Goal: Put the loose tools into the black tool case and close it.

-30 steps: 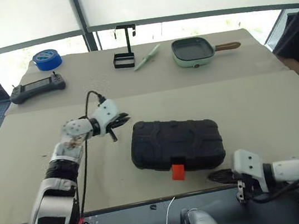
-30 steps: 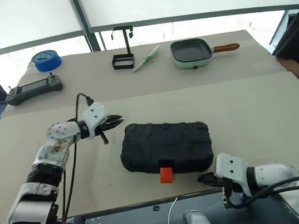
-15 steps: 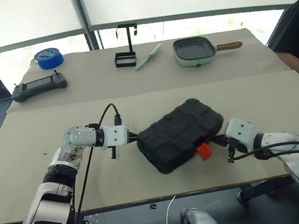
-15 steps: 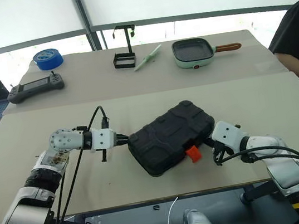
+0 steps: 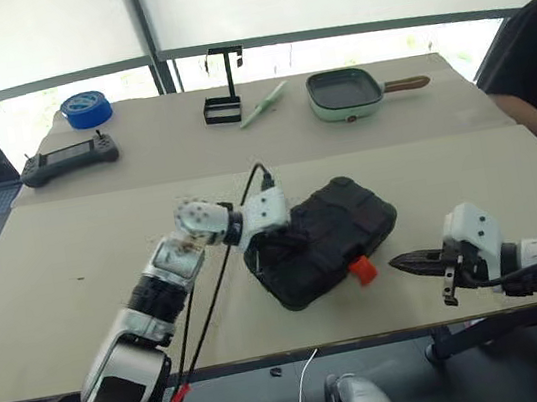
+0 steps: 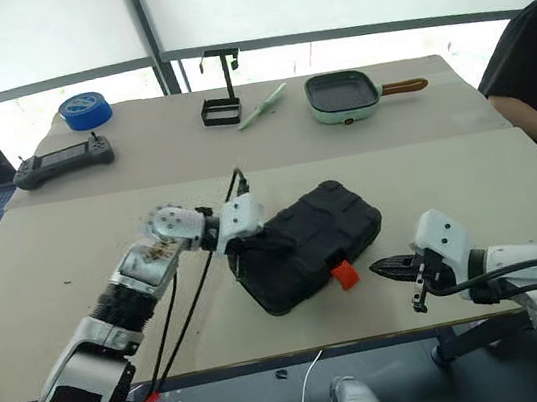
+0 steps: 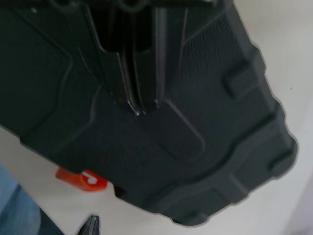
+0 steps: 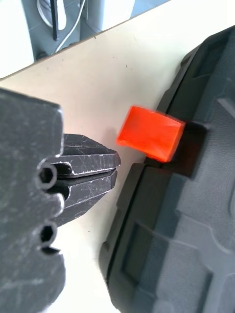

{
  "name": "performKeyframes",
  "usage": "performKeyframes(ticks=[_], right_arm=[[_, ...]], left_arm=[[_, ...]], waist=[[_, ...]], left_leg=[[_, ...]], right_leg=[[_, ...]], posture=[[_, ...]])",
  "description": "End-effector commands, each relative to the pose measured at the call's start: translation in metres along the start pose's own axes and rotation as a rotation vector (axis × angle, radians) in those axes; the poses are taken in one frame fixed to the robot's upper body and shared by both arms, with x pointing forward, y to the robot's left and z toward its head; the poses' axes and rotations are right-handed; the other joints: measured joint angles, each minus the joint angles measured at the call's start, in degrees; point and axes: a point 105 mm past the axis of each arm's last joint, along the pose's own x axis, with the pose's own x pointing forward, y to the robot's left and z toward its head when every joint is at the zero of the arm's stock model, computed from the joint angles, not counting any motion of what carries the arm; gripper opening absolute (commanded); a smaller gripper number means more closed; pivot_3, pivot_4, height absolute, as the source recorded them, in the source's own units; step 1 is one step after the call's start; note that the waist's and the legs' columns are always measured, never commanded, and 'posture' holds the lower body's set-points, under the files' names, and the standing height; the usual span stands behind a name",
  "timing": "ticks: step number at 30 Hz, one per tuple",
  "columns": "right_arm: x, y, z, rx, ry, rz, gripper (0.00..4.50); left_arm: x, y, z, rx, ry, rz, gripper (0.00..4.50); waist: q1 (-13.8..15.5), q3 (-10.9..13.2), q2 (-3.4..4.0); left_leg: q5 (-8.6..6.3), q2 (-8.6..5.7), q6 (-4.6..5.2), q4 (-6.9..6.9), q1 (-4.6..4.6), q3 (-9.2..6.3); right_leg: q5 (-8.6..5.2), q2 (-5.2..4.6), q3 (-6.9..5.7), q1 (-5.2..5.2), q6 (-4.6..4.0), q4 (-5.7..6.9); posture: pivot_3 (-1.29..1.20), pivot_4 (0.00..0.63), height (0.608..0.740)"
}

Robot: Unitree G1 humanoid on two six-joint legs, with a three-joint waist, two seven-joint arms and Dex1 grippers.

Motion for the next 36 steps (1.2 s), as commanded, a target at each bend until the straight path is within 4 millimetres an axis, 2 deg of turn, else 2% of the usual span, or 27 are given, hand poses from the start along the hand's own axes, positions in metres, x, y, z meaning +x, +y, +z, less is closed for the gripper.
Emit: performKeyframes(ticks=[1, 3, 7, 12, 16, 19, 24, 29, 33, 36], right_arm=[[0.012, 0.010, 0.013, -0.026, -0.045, 0.031, 0.00], [0.025, 0.015, 0.009, -0.026, -0.041, 0.032, 0.00], [0.042, 0.018, -0.004, 0.004, -0.007, 0.011, 0.00], [0.052, 0.024, -0.027, 0.010, 0.061, -0.005, 0.00], [0.055, 0.020, -0.033, 0.029, 0.067, -0.062, 0.00], [0.058, 0.015, -0.030, 0.029, 0.037, -0.099, 0.00], [0.059, 0.004, -0.003, -0.006, -0.102, -0.183, 0.00], [0.047, 0.002, 0.026, -0.025, -0.238, -0.227, 0.00], [0.043, 0.001, 0.029, -0.031, -0.246, -0.246, 0.00], [0.041, -0.001, 0.023, -0.023, -0.224, -0.256, 0.00]], left_arm=[[0.009, -0.018, -0.040, 0.069, 0.166, -0.062, 0.18], [0.010, -0.018, -0.043, 0.056, 0.165, -0.055, 0.18], [0.011, -0.017, -0.036, 0.028, 0.118, -0.038, 0.18], [0.013, -0.013, -0.027, 0.016, 0.078, -0.017, 0.18], [0.018, -0.013, -0.019, 0.013, 0.047, -0.031, 0.18], [0.022, -0.020, -0.018, 0.030, 0.050, -0.072, 0.18], [0.025, -0.024, -0.023, 0.078, 0.082, -0.098, 0.18], [0.027, -0.025, -0.023, 0.111, 0.092, -0.114, 0.18], [0.029, -0.026, -0.026, 0.132, 0.101, -0.125, 0.18], [0.031, -0.026, -0.026, 0.128, 0.096, -0.128, 0.18]], waist=[[0.1, -0.1, 0.11], [0.3, -0.3, 0.11], [0.8, -0.5, 0.21], [1.1, -0.5, 0.24], [1.1, -0.7, 0.20], [1.1, -0.8, 0.16], [0.8, -0.9, 0.08], [0.5, -0.9, 0.09], [0.4, -0.9, 0.10], [0.3, -0.9, 0.10]], left_leg=[[0.00, 0.00, 0.01, 0.00, 0.06, 0.01], [-0.02, 0.00, 0.03, -0.01, 0.15, 0.01], [-0.07, 0.00, 0.13, -0.01, 0.22, 0.02], [-0.07, -0.01, 0.13, 0.00, 0.21, 0.06], [-0.07, -0.01, 0.13, 0.01, 0.23, 0.06], [-0.07, -0.01, 0.13, 0.00, 0.24, 0.06], [-0.07, -0.01, 0.12, -0.02, 0.26, 0.07], [-0.07, -0.01, 0.12, -0.02, 0.25, 0.13], [-0.07, -0.01, 0.13, -0.04, 0.24, 0.13], [-0.07, -0.01, 0.13, -0.06, 0.24, 0.13]], right_leg=[[0.00, -0.01, 0.02, 0.05, 0.00, 0.00], [0.00, -0.03, 0.03, 0.12, 0.01, -0.01], [-0.04, -0.04, 0.03, 0.20, 0.06, 0.01], [-0.03, -0.02, 0.03, 0.15, 0.06, 0.03], [-0.03, 0.00, 0.04, 0.17, 0.06, 0.02], [-0.04, 0.01, 0.04, 0.17, 0.07, 0.01], [-0.04, 0.03, 0.07, 0.17, 0.07, 0.01], [-0.03, 0.03, 0.15, 0.13, 0.06, 0.02], [-0.03, 0.05, 0.14, 0.10, 0.06, 0.03], [-0.03, 0.05, 0.14, 0.11, 0.06, 0.02]], posture=[[0.00, 0.150, 0.740], [0.00, 0.150, 0.740], [0.00, 0.150, 0.740], [0.00, 0.150, 0.740], [0.00, 0.150, 0.740], [0.00, 0.150, 0.740], [0.00, 0.150, 0.740], [0.00, 0.150, 0.740], [0.00, 0.150, 0.740], [0.00, 0.150, 0.740]])
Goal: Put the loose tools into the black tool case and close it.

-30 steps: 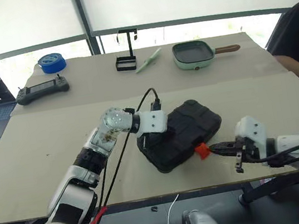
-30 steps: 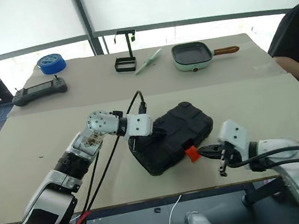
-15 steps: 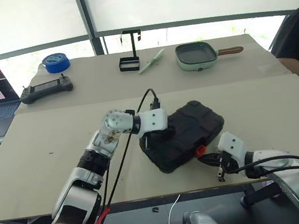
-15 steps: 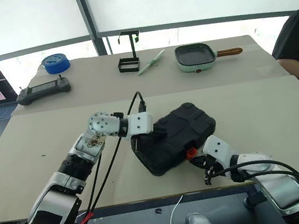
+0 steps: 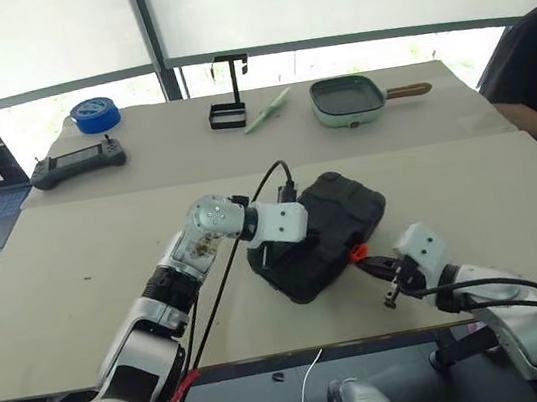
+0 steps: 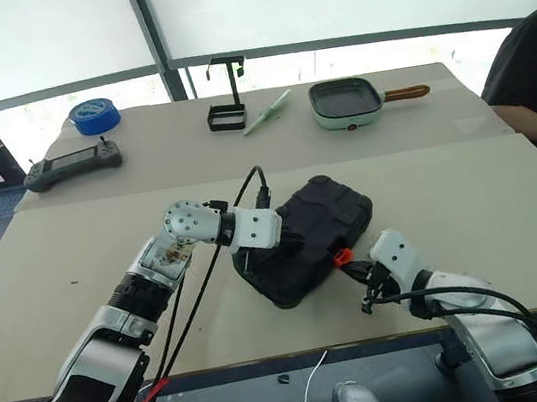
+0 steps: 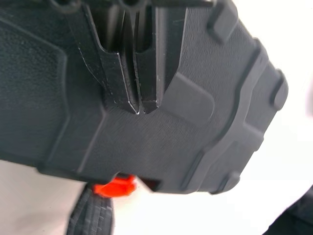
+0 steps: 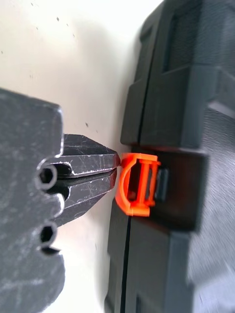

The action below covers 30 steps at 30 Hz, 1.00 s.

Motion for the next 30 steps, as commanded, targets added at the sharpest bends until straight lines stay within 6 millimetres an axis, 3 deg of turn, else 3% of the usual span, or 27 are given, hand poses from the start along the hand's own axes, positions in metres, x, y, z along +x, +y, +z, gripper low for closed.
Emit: performKeyframes(ticks=[1, 11, 19, 30], right_arm=[[-0.006, -0.004, 0.035, -0.074, -0.138, -0.030, 0.00], [-0.010, -0.011, 0.024, -0.070, -0.084, -0.022, 0.00], [-0.002, -0.009, 0.045, -0.052, -0.157, 0.008, 0.00], [-0.002, -0.010, 0.039, -0.086, -0.113, 0.040, 0.00]], left_arm=[[0.018, -0.031, -0.018, -0.043, 0.058, -0.127, 0.18], [0.017, -0.028, -0.020, -0.061, 0.056, -0.114, 0.18], [0.017, -0.029, -0.022, -0.069, 0.061, -0.110, 0.18], [0.007, -0.028, -0.026, -0.123, 0.060, -0.077, 0.18]], waist=[[0.0, 0.0, 0.00], [0.3, 0.0, 0.02], [0.1, 0.0, 0.02], [-0.2, 0.0, 0.02]], left_leg=[[0.00, 0.00, 0.00, 0.00, 0.00, 0.00], [-0.03, 0.00, 0.08, 0.00, 0.02, 0.00], [-0.04, 0.00, 0.09, 0.00, 0.02, 0.01], [-0.04, 0.00, 0.09, 0.00, 0.04, 0.01]], right_leg=[[0.00, 0.00, 0.00, 0.00, 0.00, 0.00], [-0.01, -0.01, 0.00, 0.05, 0.01, -0.01], [-0.01, -0.01, 0.01, 0.05, 0.02, -0.02], [-0.01, -0.01, 0.02, 0.05, 0.02, -0.01]], posture=[[0.00, 0.150, 0.740], [0.00, 0.150, 0.740], [0.00, 0.150, 0.740], [0.00, 0.150, 0.740]])
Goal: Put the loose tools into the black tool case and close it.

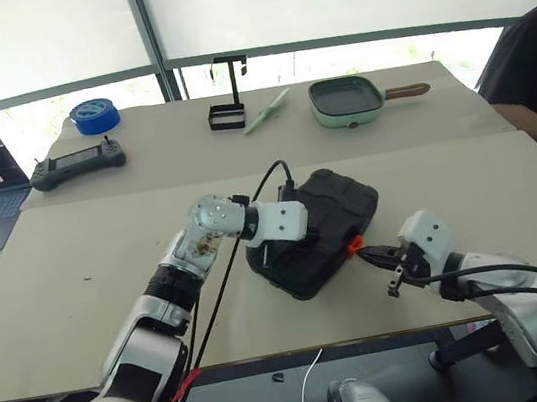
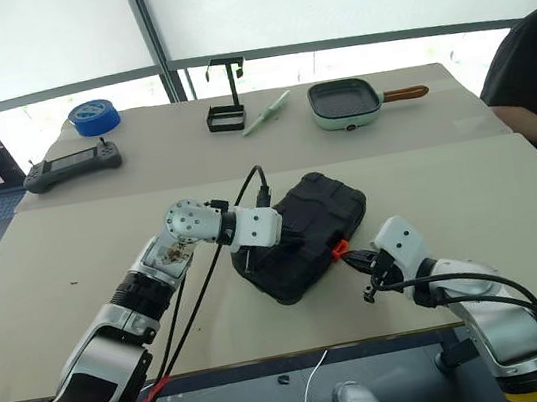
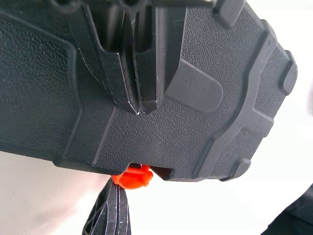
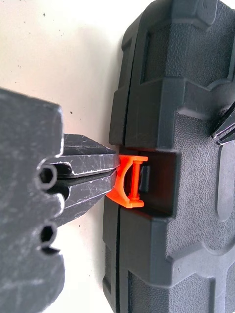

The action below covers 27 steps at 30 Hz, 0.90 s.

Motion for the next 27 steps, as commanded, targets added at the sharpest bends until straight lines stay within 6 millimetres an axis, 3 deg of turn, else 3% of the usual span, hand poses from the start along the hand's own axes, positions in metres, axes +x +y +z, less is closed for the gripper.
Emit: performKeyframes(ticks=[1, 8, 27], right_arm=[[-0.001, -0.004, 0.028, -0.089, -0.093, 0.008, 0.00], [0.014, -0.005, 0.033, -0.108, -0.112, 0.020, 0.00], [0.025, -0.002, 0.042, -0.169, -0.129, 0.037, 0.00]], left_arm=[[0.005, -0.030, -0.025, -0.098, 0.069, -0.088, 0.18], [0.003, -0.035, -0.028, -0.107, 0.078, -0.090, 0.18], [0.003, -0.037, -0.028, -0.106, 0.081, -0.097, 0.18]], waist=[[-0.1, 0.0, 0.00], [-0.8, 0.0, 0.00], [-1.3, 0.0, 0.01]], left_leg=[[0.00, 0.00, 0.00, 0.00, 0.00, 0.00], [0.00, 0.01, -0.01, -0.08, 0.07, 0.04], [0.00, 0.03, -0.02, -0.21, 0.17, 0.10]], right_leg=[[0.00, 0.00, 0.00, 0.00, 0.00, 0.00], [0.00, 0.00, 0.03, -0.01, 0.00, 0.00], [0.00, 0.02, 0.07, -0.01, -0.01, -0.01]], posture=[[0.00, 0.150, 0.740], [0.00, 0.150, 0.740], [0.00, 0.150, 0.740]])
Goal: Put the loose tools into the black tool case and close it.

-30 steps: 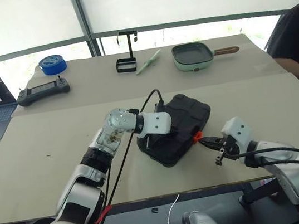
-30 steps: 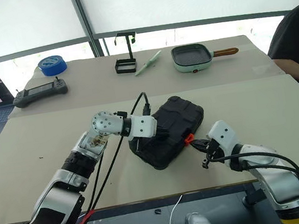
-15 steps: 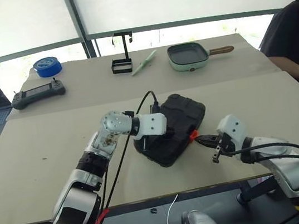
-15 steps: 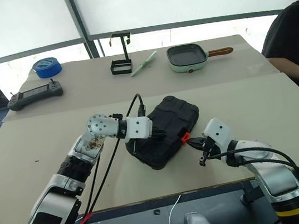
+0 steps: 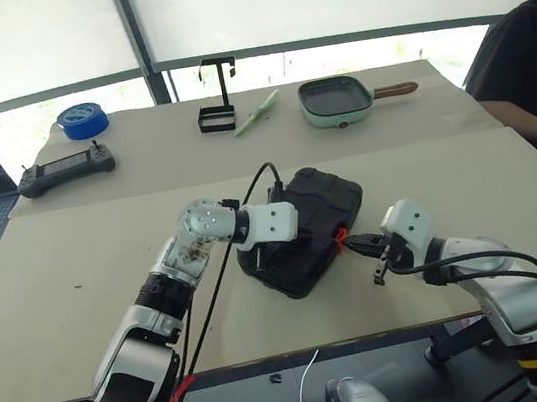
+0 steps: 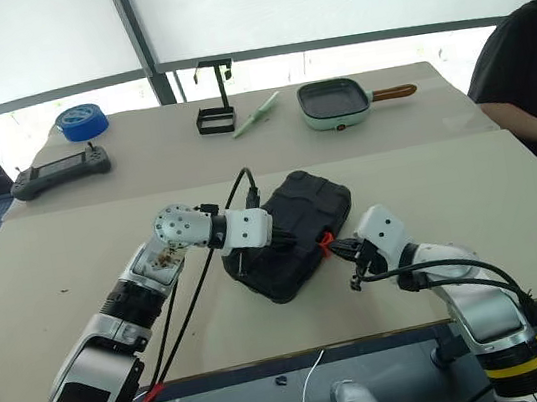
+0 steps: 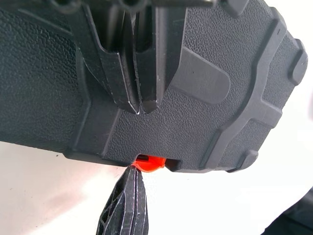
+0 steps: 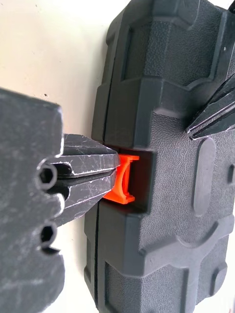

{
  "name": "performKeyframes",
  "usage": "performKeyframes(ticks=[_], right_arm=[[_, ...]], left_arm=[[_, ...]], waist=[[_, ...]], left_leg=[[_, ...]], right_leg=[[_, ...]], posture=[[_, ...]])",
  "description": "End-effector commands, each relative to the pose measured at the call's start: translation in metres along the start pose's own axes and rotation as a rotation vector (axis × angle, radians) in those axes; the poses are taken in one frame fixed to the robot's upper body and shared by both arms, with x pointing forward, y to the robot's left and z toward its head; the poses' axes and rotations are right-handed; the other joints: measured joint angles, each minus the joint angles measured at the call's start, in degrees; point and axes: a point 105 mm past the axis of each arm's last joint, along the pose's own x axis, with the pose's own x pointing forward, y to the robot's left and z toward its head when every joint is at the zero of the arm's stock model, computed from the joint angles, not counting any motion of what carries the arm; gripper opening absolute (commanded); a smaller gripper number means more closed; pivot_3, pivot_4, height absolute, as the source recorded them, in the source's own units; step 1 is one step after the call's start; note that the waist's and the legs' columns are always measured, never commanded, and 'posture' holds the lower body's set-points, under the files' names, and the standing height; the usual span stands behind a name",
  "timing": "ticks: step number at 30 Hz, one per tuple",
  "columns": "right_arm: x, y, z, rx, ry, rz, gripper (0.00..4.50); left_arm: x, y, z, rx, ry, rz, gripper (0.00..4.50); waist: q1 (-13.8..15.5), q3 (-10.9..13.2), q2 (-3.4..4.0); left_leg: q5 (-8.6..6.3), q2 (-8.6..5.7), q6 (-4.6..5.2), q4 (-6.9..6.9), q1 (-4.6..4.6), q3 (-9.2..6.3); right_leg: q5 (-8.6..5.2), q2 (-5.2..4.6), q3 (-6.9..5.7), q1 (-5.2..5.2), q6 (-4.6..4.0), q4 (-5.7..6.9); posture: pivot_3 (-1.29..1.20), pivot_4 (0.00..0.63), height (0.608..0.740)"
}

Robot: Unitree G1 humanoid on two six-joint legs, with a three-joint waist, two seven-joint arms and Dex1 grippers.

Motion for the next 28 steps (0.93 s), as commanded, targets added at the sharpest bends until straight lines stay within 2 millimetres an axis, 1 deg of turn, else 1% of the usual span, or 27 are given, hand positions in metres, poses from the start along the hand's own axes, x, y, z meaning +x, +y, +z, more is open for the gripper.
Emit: performKeyframes(ticks=[1, 4, 6, 8, 9, 11, 14, 15, 16, 18, 19, 20, 22, 24, 26, 28], right_arm=[[0.003, 0.001, 0.024, -0.086, -0.078, 0.005, 0.00], [-0.009, 0.002, 0.020, -0.077, -0.050, 0.011, 0.00], [-0.020, 0.002, 0.019, -0.026, -0.037, 0.037, 0.00], [-0.034, 0.001, 0.023, 0.036, -0.030, 0.072, 0.59], [-0.043, 0.001, 0.025, 0.063, -0.026, 0.103, 0.84], [-0.061, 0.001, 0.030, 0.108, -0.013, 0.173, 1.42], [-0.089, 0.000, 0.039, 0.169, 0.008, 0.265, 2.43], [-0.097, -0.004, 0.041, 0.196, 0.019, 0.278, 2.82], [-0.105, -0.008, 0.043, 0.219, 0.030, 0.285, 3.08], [-0.119, -0.018, 0.046, 0.251, 0.041, 0.288, 3.84], [-0.125, -0.022, 0.047, 0.259, 0.041, 0.286, 4.09], [-0.128, -0.024, 0.047, 0.265, 0.041, 0.285, 4.48], [-0.136, -0.036, 0.049, 0.277, 0.032, 0.260, 4.50], [-0.144, -0.040, 0.052, 0.305, 0.025, 0.269, 4.50], [-0.149, -0.043, 0.052, 0.309, 0.025, 0.273, 4.50], [-0.148, -0.045, 0.050, 0.294, 0.030, 0.264, 4.50]], left_arm=[[0.012, -0.032, -0.023, -0.072, 0.071, -0.124, 0.18], [0.002, -0.027, -0.029, -0.099, 0.090, -0.089, 0.18], [-0.010, -0.023, -0.031, -0.156, 0.082, -0.057, 0.18], [-0.029, -0.020, -0.030, -0.250, 0.052, -0.027, 0.70], [-0.042, -0.019, -0.030, -0.284, 0.045, -0.011, 0.89], [-0.069, -0.020, -0.030, -0.348, 0.040, 0.015, 1.50], [-0.116, -0.032, -0.026, -0.466, 0.032, 0.027, 2.46], [-0.134, -0.037, -0.024, -0.511, 0.043, 0.036, 2.74], [-0.149, -0.042, -0.022, -0.551, 0.055, 0.040, 3.01], [-0.180, -0.051, -0.017, -0.617, 0.092, 0.084, 3.73], [-0.191, -0.052, -0.015, -0.644, 0.104, 0.120, 4.02], [-0.197, -0.052, -0.013, -0.661, 0.111, 0.145, 4.44], [-0.219, -0.054, -0.009, -0.732, 0.104, 0.225, 4.48], [-0.234, -0.057, -0.007, -0.783, 0.095, 0.291, 4.48], [-0.241, -0.059, -0.008, -0.798, 0.095, 0.350, 4.48], [-0.242, -0.063, -0.011, -0.785, 0.104, 0.385, 4.48]], waist=[[0.0, 0.0, 0.00], [0.1, 0.0, 0.01], [0.2, 0.0, 0.01], [0.1, 0.0, 0.01], [-0.1, 0.0, 0.01], [-0.5, 0.0, 0.09], [-0.7, 0.1, 0.14], [-0.8, 0.1, 0.15], [-0.7, 0.2, 0.15], [-0.6, 0.6, 0.09], [-0.4, 0.8, 0.02], [0.0, 0.9, -0.04], [0.8, 0.9, -0.04], [1.1, 1.0, -0.01], [1.2, 1.0, 0.07], [1.1, 1.0, 0.07]], left_leg=[[0.00, 0.00, 0.00, 0.00, 0.00, 0.00], [0.00, 0.00, 0.00, 0.00, 0.01, 0.00], [0.00, 0.00, 0.00, -0.06, 0.00, -0.01], [0.00, 0.00, 0.00, -0.12, -0.02, 0.00], [0.00, 0.01, -0.01, -0.12, -0.05, 0.00], [0.00, 0.02, -0.01, -0.20, -0.05, 0.00], [0.00, 0.03, -0.01, -0.41, -0.01, 0.00], [0.00, 0.03, -0.01, -0.47, 0.00, 0.01], [0.00, 0.04, -0.01, -0.58, 0.03, 0.01], [0.00, 0.06, -0.01, -0.64, 0.04, 0.02], [0.00, 0.06, 0.00, -0.63, 0.02, 0.01], [0.00, 0.06, 0.00, -0.62, -0.02, 0.01], [-0.02, 0.05, 0.03, -0.61, -0.07, -0.03], [-0.03, 0.03, 0.04, -0.61, -0.09, -0.05], [-0.03, 0.02, 0.04, -0.63, -0.10, -0.05], [-0.04, 0.01, 0.03, -0.67, -0.11, -0.05]], right_leg=[[0.00, 0.00, 0.00, 0.00, 0.00, 0.00], [0.00, 0.00, 0.00, 0.00, 0.00, 0.00], [0.00, 0.00, 0.00, -0.03, 0.00, -0.01], [-0.01, 0.00, 0.00, -0.07, 0.00, -0.03], [-0.02, 0.02, -0.01, -0.12, -0.02, -0.02], [-0.03, 0.03, -0.01, -0.16, -0.03, -0.04], [-0.06, 0.03, -0.01, -0.20, -0.09, -0.09], [-0.08, 0.03, -0.01, -0.22, -0.11, -0.11], [-0.10, 0.03, -0.01, -0.20, -0.12, -0.11], [-0.13, 0.05, -0.02, -0.22, -0.12, -0.12], [-0.15, 0.03, -0.05, -0.23, -0.11, -0.12], [-0.15, 0.01, -0.07, -0.24, -0.11, -0.13], [-0.18, -0.03, -0.11, -0.23, -0.06, -0.17], [-0.22, -0.07, -0.14, -0.21, 0.02, -0.19], [-0.24, -0.08, -0.16, -0.22, 0.03, -0.22], [-0.24, -0.08, -0.19, -0.23, 0.04, -0.27]], posture=[[0.00, 0.150, 0.740], [0.00, 0.150, 0.740], [0.00, 0.150, 0.740], [0.00, 0.150, 0.740], [0.00, 0.150, 0.740], [0.00, 0.150, 0.740], [0.00, 0.150, 0.740], [0.00, 0.150, 0.740], [0.00, 0.150, 0.740], [0.00, 0.150, 0.740], [0.00, 0.150, 0.740], [0.00, 0.150, 0.740], [0.00, 0.150, 0.740], [0.00, 0.150, 0.740], [0.00, 0.150, 0.740], [0.00, 0.150, 0.740]])
